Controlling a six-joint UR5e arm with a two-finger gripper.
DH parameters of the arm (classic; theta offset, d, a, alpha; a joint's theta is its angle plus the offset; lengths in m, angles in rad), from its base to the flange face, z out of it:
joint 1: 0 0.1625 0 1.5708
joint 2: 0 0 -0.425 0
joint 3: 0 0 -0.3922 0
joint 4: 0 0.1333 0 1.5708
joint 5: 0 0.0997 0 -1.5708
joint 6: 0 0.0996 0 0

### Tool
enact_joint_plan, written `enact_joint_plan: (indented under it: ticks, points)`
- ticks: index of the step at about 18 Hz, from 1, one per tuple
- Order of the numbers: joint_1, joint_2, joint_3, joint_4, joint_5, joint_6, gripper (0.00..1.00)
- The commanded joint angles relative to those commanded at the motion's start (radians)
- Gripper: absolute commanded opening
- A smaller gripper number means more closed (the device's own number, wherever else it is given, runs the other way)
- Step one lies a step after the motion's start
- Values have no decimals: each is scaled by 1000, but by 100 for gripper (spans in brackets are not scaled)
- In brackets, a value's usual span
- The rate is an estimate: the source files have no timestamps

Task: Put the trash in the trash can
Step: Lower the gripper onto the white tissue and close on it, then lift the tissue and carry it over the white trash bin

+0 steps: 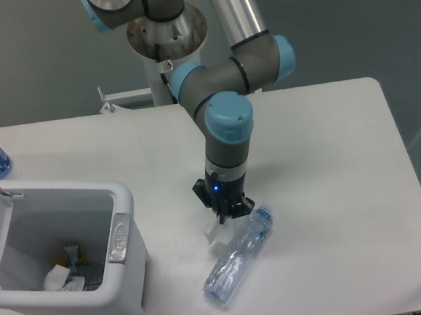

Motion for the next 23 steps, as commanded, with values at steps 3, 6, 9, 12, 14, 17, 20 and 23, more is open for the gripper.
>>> enact_joint_plan:
  ticks: [3, 6, 9, 12, 14, 17, 20, 23]
  points:
    - [43, 25, 38, -2, -173, -27, 0]
    - [51, 26, 130, -2, -290, -142, 0]
    - [45, 34, 241, -2, -367, -294, 0]
    - [37, 35, 311, 0, -440, -394, 0]
    - [32, 49, 356, 0, -485, -446, 0]
    - [11, 91, 374, 2, -542, -515, 0]
    - [-64, 112, 338, 11, -547, -506, 0]
    - [-119, 103, 338, 11, -545, -503, 0]
